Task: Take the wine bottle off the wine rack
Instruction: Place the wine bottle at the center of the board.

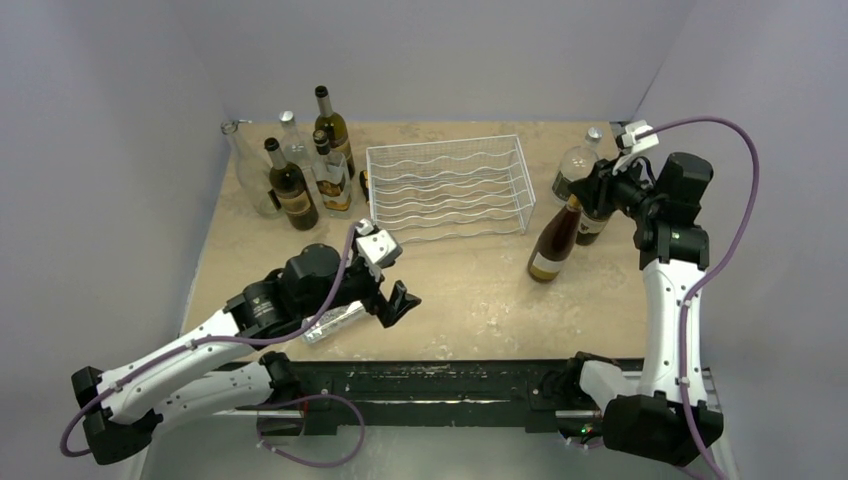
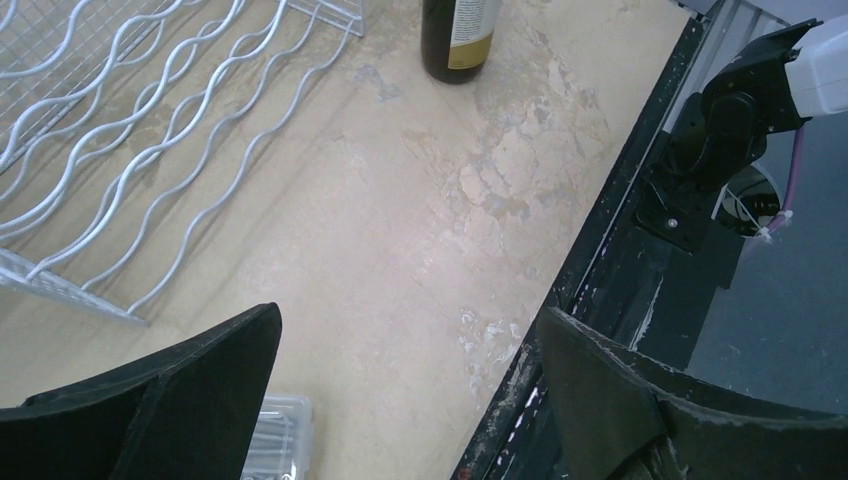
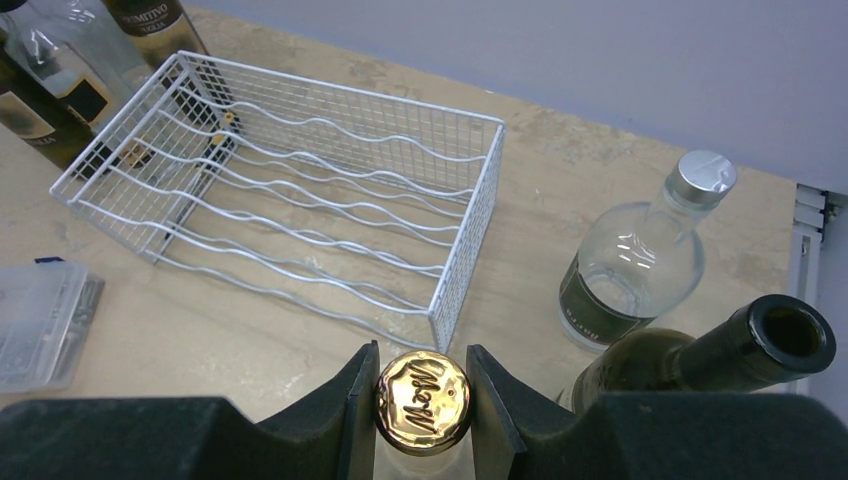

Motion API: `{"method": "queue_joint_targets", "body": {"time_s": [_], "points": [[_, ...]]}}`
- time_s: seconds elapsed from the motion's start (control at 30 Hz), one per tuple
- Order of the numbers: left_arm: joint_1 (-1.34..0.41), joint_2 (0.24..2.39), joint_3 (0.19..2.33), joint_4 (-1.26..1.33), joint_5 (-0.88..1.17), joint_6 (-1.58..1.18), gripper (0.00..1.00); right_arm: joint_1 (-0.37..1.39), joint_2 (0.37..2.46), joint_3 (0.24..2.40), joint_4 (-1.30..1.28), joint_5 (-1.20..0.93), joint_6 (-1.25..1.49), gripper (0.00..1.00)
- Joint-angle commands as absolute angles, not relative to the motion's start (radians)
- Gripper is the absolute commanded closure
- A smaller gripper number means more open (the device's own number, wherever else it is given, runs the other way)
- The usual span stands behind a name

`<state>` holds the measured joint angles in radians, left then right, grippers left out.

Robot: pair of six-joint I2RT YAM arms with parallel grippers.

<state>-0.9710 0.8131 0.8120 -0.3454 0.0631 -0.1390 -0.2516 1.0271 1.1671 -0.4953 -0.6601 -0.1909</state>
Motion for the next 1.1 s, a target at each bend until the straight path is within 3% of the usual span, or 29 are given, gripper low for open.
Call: {"method": "queue_joint_targets", "body": {"time_s": [0.0, 0.73, 1.07], "points": [[-0.966, 0.741, 0.793, -0.382, 0.027, -0.18, 0.0, -0.254, 1.022, 1.256, -0.374, -0.633, -0.237, 1.0], [-0.966, 0.611, 0.709, -0.418, -0.034, -0.279, 0.0, -0.255, 1.117, 1.343, -0.353, -0.621, -0.282, 1.0], [-0.967, 0.593, 0.714, -0.43, -0.017, -0.316, 0.0, -0.254, 1.079, 1.305, -0.353, -0.643, -0.303, 0.62]]}}
